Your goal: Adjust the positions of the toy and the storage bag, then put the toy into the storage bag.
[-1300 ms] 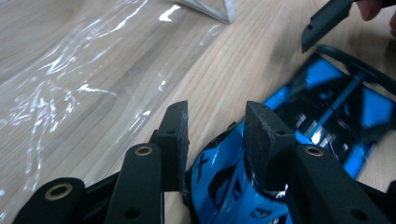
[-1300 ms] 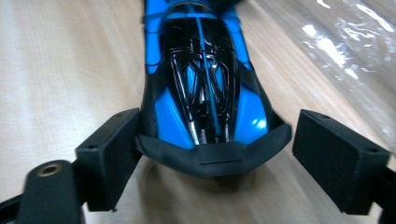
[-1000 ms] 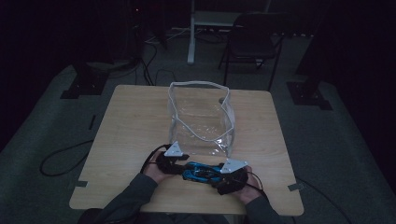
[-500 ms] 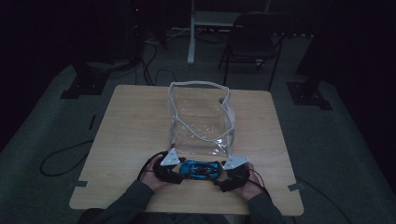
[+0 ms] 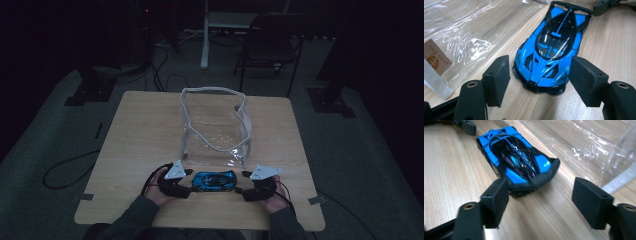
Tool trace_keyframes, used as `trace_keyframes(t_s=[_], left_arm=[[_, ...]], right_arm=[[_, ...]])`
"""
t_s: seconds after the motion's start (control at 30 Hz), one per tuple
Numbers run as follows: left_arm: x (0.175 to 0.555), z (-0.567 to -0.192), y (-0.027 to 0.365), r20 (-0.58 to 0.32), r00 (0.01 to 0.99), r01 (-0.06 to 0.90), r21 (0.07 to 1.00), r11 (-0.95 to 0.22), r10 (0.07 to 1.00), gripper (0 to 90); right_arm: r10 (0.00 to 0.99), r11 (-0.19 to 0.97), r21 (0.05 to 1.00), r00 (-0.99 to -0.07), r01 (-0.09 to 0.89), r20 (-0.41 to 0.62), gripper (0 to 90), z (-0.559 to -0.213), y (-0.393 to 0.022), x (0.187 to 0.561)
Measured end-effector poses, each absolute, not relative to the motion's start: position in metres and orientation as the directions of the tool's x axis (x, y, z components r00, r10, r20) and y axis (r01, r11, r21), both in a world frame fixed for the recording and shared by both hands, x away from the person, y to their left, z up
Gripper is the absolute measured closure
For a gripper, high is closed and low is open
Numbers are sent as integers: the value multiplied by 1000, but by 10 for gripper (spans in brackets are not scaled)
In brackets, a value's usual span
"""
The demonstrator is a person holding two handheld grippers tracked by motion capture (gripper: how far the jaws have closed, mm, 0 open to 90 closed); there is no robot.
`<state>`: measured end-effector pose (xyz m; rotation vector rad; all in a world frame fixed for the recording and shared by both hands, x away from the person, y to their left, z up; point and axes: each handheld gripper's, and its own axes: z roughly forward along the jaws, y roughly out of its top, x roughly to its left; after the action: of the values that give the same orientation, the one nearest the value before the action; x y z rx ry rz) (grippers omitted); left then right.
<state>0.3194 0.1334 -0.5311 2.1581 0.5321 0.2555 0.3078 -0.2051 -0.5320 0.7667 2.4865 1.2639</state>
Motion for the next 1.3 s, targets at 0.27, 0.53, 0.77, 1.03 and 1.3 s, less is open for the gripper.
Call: trace_keyframes(t_s=[0.27,0.53,0.77,1.03,1.3], left_arm=[[319,-529,136,-3,881,280,809,-517,473,339],[320,-529,131,-12,888,284,800,-528,459,297],[326,-526,112,-14,914,270,767,-582,406,215],[337,-522,85,32,937,215,734,-644,348,178],[349,-534,72,16,958,199,685,-701,288,152]], right_arm=[[549,510,790,-836,342,7,377,-533,-209,308],[559,511,783,-829,354,10,434,-534,-214,311],[584,508,776,-812,374,9,448,-536,-213,319],[584,519,764,-811,383,10,482,-540,-207,327],[582,525,761,-813,382,6,483,-543,-200,328]])
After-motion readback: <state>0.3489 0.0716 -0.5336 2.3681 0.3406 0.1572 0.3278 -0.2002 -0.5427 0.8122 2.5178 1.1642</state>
